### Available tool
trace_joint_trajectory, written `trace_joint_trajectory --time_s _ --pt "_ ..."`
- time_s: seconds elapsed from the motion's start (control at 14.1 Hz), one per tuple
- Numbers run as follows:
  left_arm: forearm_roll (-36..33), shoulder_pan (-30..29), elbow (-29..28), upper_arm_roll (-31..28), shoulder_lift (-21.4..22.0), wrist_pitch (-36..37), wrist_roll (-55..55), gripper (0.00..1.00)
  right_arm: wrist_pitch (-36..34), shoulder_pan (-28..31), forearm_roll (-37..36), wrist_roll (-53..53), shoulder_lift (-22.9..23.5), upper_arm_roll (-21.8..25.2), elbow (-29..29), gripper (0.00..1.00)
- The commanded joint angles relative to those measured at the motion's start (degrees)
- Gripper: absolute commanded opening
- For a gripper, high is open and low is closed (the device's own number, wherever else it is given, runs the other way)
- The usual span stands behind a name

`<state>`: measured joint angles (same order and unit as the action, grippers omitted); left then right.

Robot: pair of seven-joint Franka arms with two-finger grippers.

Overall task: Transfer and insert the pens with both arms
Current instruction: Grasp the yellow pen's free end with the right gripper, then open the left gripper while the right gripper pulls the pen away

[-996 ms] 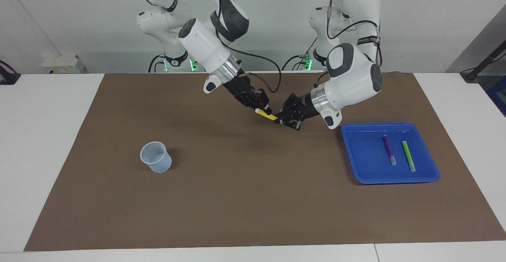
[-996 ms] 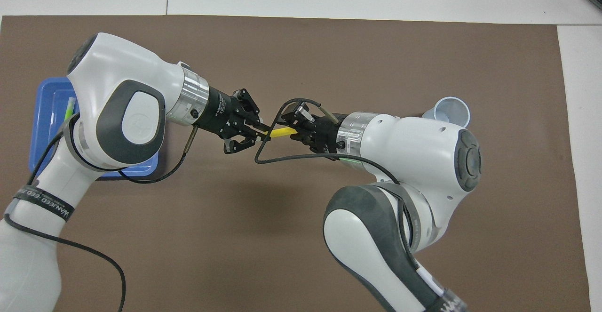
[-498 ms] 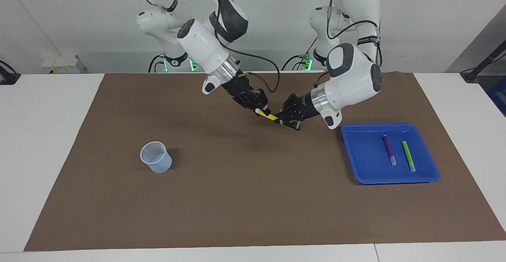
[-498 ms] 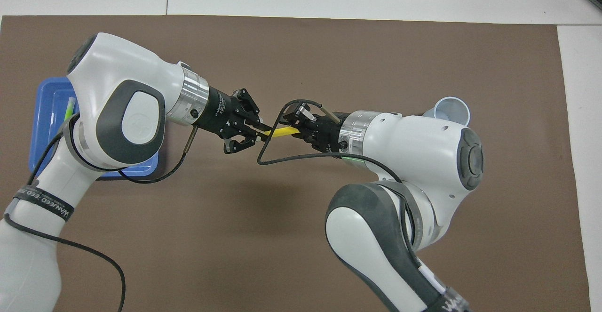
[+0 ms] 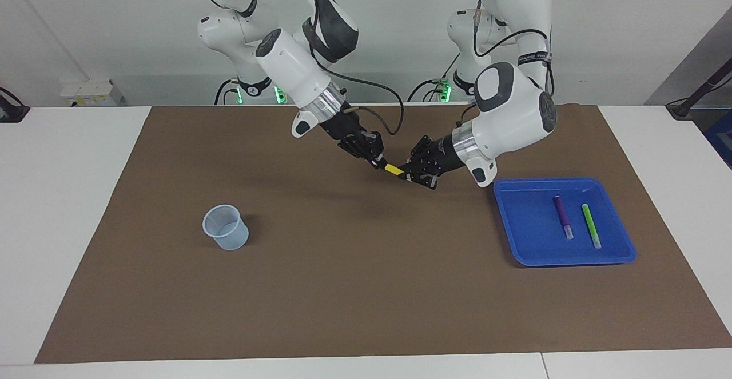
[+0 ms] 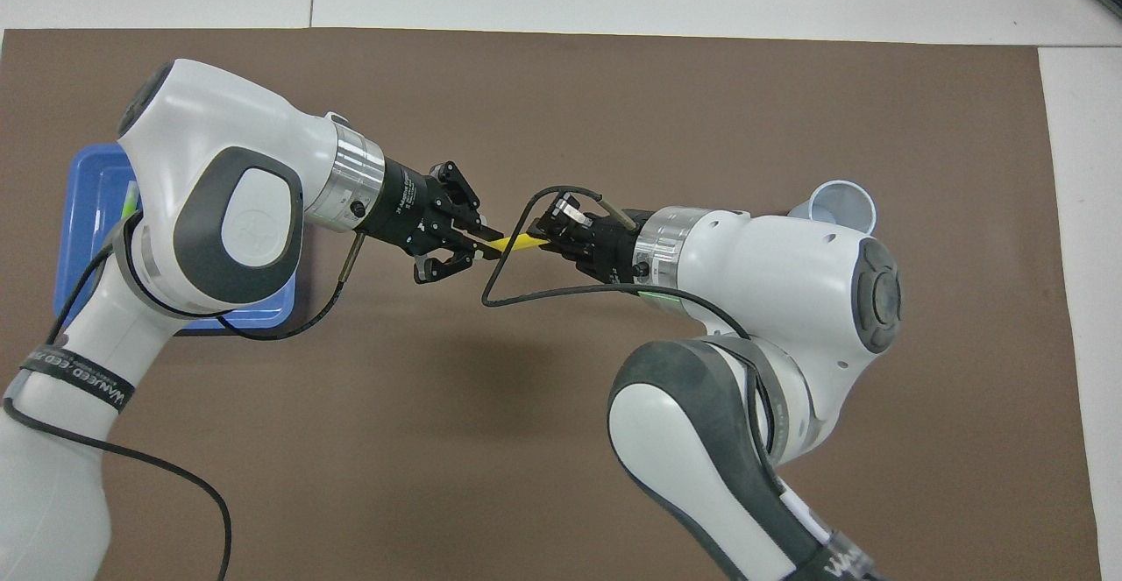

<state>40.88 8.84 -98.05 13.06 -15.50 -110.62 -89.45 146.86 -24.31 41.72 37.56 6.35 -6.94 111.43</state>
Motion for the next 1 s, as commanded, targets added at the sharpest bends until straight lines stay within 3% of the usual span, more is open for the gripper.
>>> trace_joint_trajectory --time_s 0.0,0.07,0.14,0.21,0.5,0.93 --pt "0.78 0.74 -1.18 -0.4 1.18 0.23 -0.64 0.0 0.62 0.93 1.88 -2.06 0.06 -0.36 -0.34 0.0" --pt "0.69 0.74 -1.27 -0.4 1.18 0.23 -0.46 0.24 0.62 0.84 1.88 -2.06 0.15 -0.36 -0.25 0.0" --pt "0.43 0.74 -1.18 -0.49 1.53 0.23 -0.37 0.91 0.62 0.93 1.88 -2.06 0.07 -0.36 -0.34 0.0" --pt "-0.01 0.74 -1.0 -0.58 2.14 0.14 -0.46 1.0 0.53 0.84 1.88 -2.32 0.06 -0.27 -0.34 0.0" --pt "-8.61 0.74 -1.09 -0.4 3.37 -1.0 0.42 1.0 -3.23 2.94 -1.71 -9.33 -0.2 0.08 -0.6 0.0" --pt "-12.32 -0.31 -6.61 -0.84 5.92 -0.38 18.75 1.0 -17.91 11.64 -22.17 -26.02 -0.46 0.08 -5.35 0.0"
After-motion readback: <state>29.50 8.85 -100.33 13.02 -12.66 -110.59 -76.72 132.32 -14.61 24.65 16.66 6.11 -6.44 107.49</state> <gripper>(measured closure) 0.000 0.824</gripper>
